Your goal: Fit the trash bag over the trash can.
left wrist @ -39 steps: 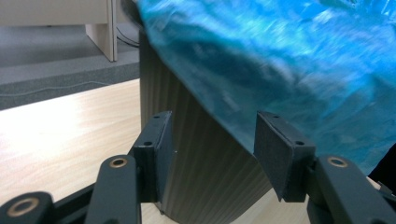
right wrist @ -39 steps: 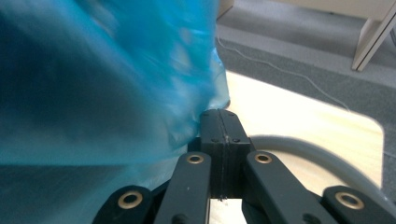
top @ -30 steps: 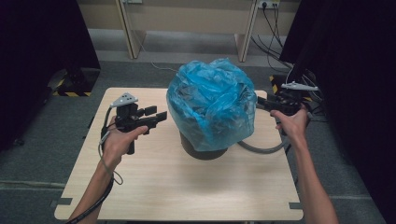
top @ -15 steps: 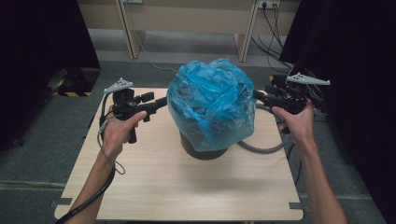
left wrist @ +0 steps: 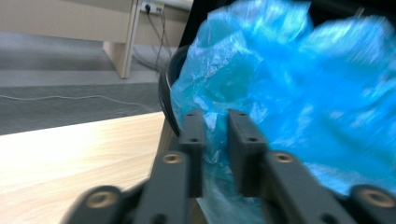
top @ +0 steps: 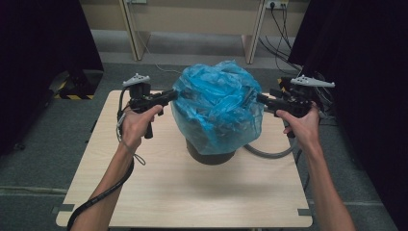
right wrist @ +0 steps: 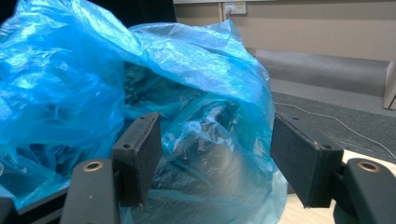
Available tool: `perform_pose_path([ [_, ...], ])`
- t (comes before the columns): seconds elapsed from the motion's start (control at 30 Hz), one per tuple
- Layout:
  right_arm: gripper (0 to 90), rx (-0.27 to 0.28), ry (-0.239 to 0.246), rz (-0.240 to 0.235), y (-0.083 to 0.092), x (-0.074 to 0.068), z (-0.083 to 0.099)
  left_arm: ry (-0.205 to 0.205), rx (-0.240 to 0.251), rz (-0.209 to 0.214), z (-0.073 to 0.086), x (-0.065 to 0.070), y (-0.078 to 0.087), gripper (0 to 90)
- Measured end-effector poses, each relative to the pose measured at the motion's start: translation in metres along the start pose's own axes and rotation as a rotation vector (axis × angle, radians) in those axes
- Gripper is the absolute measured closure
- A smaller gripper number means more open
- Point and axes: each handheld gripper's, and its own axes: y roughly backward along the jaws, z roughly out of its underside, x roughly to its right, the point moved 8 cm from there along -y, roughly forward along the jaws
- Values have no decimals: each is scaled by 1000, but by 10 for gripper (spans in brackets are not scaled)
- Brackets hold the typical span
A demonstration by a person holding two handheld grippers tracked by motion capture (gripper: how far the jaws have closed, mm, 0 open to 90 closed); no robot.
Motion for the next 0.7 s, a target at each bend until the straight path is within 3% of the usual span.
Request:
perform_pose_path([
  [0.07, 345, -1, -3, 0, 0, 0, 0, -7, -7, 2, 1, -1, 1, 898],
  [0.17, 345, -1, -2, -3, -1, -1, 1, -46, -33, -30, 9, -8, 0, 899],
  [0.43, 347, -19, 5, -8, -6, -4, 5, -22, -105, -53, 53, -33, -17, 899],
  [0.6, 384, -13, -9, -23, -9, -5, 6, -56, -148, -62, 76, -33, -28, 899],
  [0.7, 390, -9, -7, -19, -10, -4, 5, -67, -146, -29, 82, -23, -27, 897],
])
